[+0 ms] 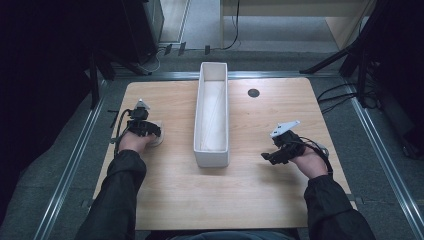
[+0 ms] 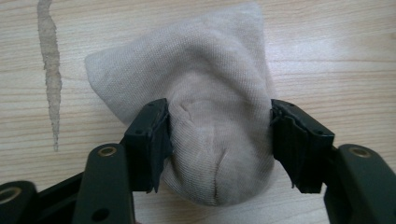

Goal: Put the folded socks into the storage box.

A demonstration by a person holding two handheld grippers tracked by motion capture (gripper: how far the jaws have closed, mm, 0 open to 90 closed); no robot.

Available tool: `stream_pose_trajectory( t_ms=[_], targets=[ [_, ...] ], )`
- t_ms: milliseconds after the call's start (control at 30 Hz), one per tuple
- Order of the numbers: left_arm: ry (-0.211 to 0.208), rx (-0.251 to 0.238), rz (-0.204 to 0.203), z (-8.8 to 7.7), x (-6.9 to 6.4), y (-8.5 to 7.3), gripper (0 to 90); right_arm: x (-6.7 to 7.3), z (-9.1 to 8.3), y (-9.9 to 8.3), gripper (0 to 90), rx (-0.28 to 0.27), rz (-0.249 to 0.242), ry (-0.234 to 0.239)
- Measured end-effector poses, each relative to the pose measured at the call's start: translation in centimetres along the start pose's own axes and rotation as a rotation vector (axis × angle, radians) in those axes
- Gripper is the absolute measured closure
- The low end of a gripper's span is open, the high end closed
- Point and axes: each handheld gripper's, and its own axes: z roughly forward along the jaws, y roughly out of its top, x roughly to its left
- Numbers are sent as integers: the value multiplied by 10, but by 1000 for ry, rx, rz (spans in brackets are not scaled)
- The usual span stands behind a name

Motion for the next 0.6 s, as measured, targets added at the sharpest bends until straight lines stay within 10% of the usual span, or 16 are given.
stream_pose_trajectory(
  t_ms=[600],
  targets=[
    [79,-18,60,2,-8,-5,605,1,-1,0,232,-2,-2,0]
  ],
)
